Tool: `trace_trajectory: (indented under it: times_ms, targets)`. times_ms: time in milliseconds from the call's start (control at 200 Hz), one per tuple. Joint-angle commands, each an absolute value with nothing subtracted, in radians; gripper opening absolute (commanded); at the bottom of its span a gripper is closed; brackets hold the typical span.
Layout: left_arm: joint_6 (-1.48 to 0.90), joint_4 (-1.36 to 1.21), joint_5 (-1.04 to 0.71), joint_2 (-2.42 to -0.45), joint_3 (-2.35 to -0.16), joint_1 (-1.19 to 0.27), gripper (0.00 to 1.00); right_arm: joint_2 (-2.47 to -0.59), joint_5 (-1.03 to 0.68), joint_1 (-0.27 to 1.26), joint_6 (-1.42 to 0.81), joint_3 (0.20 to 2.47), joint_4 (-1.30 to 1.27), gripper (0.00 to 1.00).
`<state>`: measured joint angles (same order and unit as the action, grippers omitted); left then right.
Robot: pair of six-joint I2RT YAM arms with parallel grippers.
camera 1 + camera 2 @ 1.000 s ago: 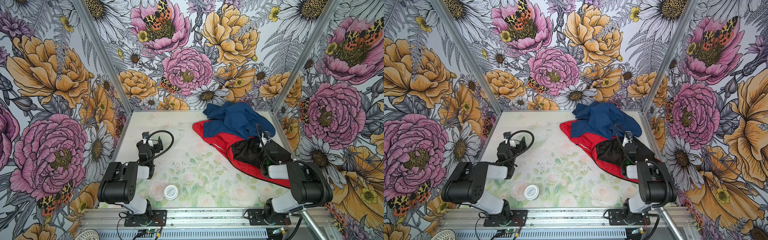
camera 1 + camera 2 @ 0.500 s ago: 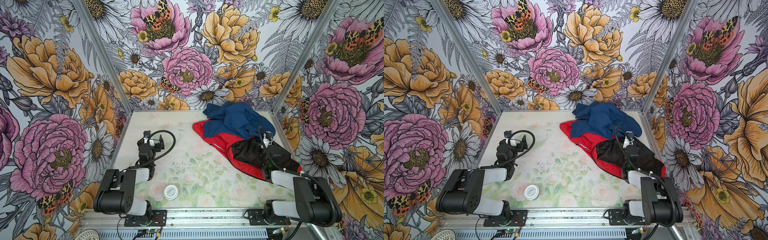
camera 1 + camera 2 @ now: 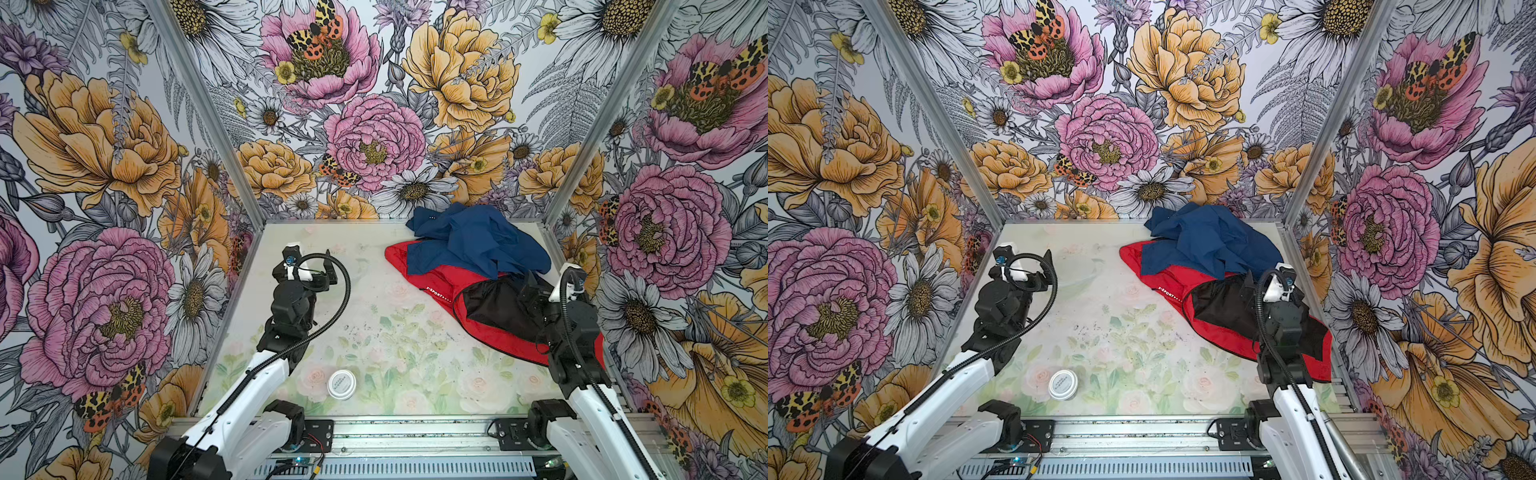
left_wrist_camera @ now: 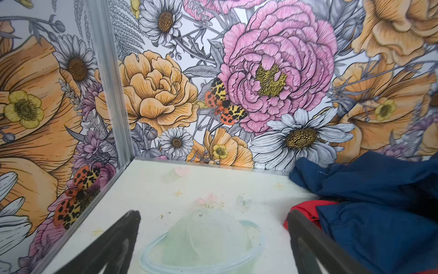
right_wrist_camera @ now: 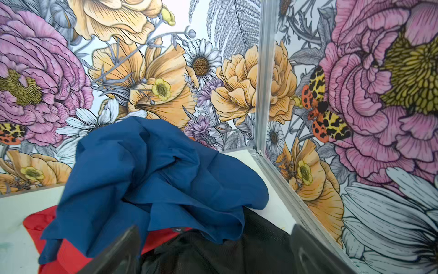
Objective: Pick out a specific cloth from the pile
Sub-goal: 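Reach the right gripper to the blue shirt while the left reaches the red jacket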
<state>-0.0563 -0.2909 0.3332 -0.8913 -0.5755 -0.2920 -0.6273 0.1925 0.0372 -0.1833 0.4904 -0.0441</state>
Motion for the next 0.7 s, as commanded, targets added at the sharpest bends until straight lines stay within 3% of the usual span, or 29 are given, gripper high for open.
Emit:
trace_trajectory:
  times_ms: [0, 210, 696]
  targets:
    - [-0.163, -0.111, 0.256, -0.834, -0.609, -0.315, 0.99, -0.645, 0.112, 0.055, -0.21, 0.611, 0.11, 0.99]
    - [-0.237, -0.058, 0.084, -0.82, -0.647, -0.354, 0.98, -0.801, 0.038, 0.121, -0.196, 0.826, 0.218, 0.98]
    - [-0.242, -0.058, 0.037, -0.894, -0.658, -0.488, 0.98, -1.281, 0.08, 0.232, -0.158, 1.276, 0.482, 0.97]
